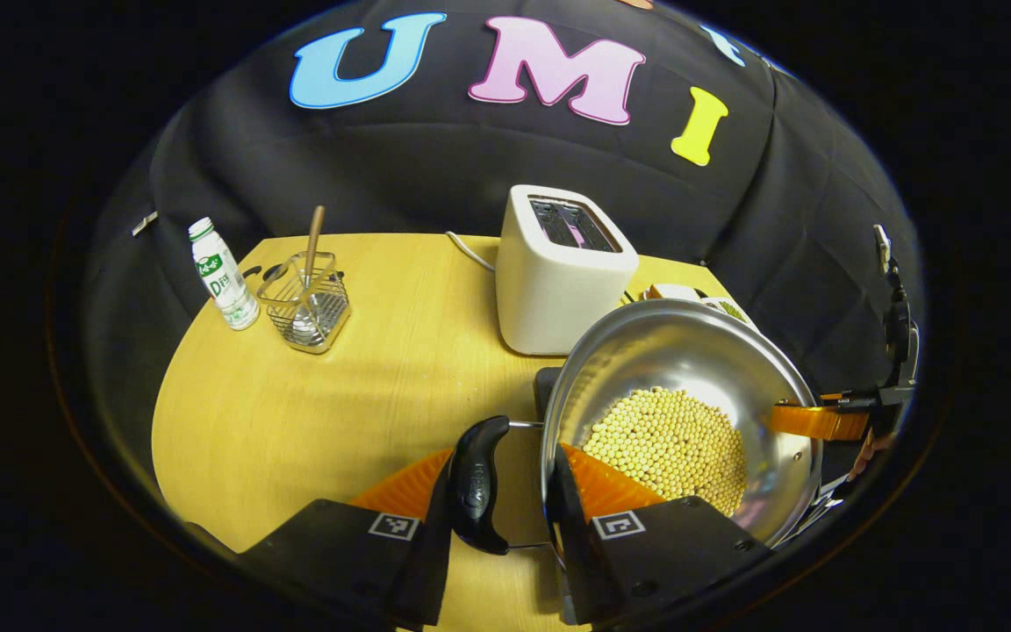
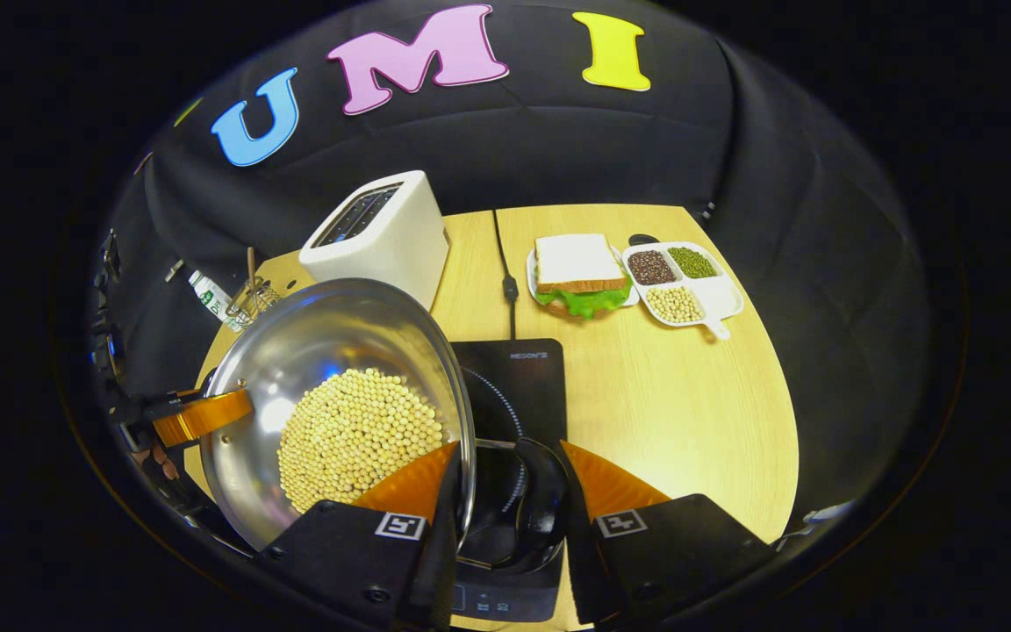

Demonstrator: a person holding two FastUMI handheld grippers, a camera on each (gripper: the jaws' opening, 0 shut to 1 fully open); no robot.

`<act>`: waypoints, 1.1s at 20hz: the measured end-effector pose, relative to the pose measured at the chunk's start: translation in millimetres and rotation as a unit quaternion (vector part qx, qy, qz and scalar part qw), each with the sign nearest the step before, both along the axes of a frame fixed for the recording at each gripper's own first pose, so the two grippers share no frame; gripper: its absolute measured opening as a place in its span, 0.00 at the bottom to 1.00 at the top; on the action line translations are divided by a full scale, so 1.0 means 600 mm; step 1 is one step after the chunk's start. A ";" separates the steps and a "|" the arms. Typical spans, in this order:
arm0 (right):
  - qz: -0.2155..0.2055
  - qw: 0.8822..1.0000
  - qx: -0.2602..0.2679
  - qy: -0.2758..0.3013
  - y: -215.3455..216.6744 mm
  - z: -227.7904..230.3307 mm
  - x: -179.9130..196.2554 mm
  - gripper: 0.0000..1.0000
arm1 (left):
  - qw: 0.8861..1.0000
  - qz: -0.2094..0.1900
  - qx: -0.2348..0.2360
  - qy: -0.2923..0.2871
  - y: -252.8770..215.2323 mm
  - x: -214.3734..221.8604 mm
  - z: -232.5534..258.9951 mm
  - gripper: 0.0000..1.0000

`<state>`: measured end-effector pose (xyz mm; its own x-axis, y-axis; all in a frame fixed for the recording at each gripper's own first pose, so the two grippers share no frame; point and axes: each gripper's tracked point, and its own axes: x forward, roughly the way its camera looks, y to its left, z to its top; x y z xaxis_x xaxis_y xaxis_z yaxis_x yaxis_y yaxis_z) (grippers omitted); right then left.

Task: First push the handle of the pot to place it horizontally, then grasp the pot with both hands and set it on the induction cooktop.

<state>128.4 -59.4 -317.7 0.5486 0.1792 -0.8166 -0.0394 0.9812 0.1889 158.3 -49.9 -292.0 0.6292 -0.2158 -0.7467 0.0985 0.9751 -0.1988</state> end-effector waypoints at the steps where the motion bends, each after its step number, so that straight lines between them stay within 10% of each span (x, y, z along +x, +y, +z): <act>1: -0.001 1.000 0.000 0.000 -0.008 -0.006 0.002 0.55 | 1.000 -0.001 0.000 0.001 -0.008 0.002 -0.003 0.57; 22: -0.009 1.000 0.010 0.005 -0.036 -0.059 0.008 0.51 | 1.000 -0.003 0.000 0.007 -0.035 0.003 -0.035 0.57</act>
